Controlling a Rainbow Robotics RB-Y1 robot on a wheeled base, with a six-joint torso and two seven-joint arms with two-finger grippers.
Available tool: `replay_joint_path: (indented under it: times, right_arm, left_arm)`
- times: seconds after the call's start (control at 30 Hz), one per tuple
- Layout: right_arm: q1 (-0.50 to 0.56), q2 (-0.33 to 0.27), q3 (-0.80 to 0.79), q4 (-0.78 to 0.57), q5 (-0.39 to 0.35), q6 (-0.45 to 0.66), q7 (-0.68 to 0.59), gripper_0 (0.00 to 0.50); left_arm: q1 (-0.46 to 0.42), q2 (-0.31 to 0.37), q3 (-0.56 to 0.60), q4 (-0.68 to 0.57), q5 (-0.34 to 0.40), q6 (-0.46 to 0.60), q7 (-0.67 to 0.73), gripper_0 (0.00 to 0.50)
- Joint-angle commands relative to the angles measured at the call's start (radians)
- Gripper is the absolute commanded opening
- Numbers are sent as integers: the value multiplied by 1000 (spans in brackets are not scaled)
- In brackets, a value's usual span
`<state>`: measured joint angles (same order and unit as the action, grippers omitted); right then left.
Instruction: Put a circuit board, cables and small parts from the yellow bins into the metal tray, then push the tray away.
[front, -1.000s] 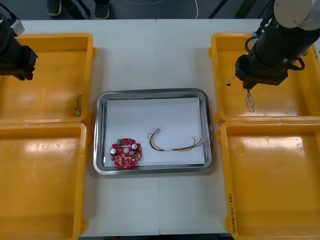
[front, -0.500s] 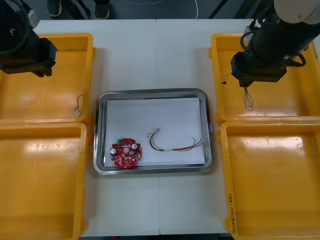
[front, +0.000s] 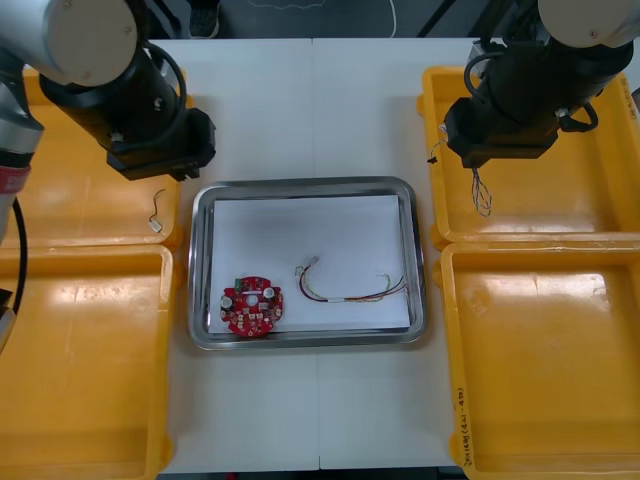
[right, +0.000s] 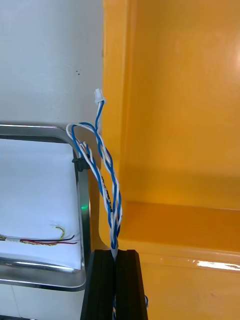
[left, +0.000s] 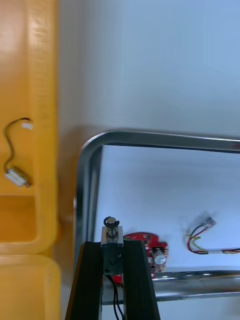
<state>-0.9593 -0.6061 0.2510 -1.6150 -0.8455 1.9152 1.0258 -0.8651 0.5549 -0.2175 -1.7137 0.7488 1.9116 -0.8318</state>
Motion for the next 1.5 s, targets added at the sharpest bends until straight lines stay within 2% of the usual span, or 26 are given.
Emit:
replay_joint_path:
  times: [0.03, 0.1, 0.13, 0.23, 0.57, 1.5]
  right_arm:
    - [-9, 19, -18, -42, -7, 5, -3, 0]
    - [-9, 20, -18, -42, -7, 5, -4, 0]
    - [-10, 25, -18, -42, 0, 5, -3, 0]
    - [-10, 28, -18, -42, 8, 5, -4, 0]
    - [-9, 31, -18, -42, 29, 5, 3, 0]
    - [-9, 31, -18, -42, 17, 5, -3, 0]
  left_arm:
    - [-37, -85, -51, 14, -40, 8, 7, 0]
    - [-37, -87, -65, 20, -43, 8, 7, 0]
    - [-37, -89, -132, 48, -49, -29, 16, 0]
    - [-37, -92, -184, 89, -46, -92, 25, 0]
    - [-35, -93, -306, 218, -39, -243, 30, 0]
    - [44, -92, -322, 229, -75, -293, 23, 0]
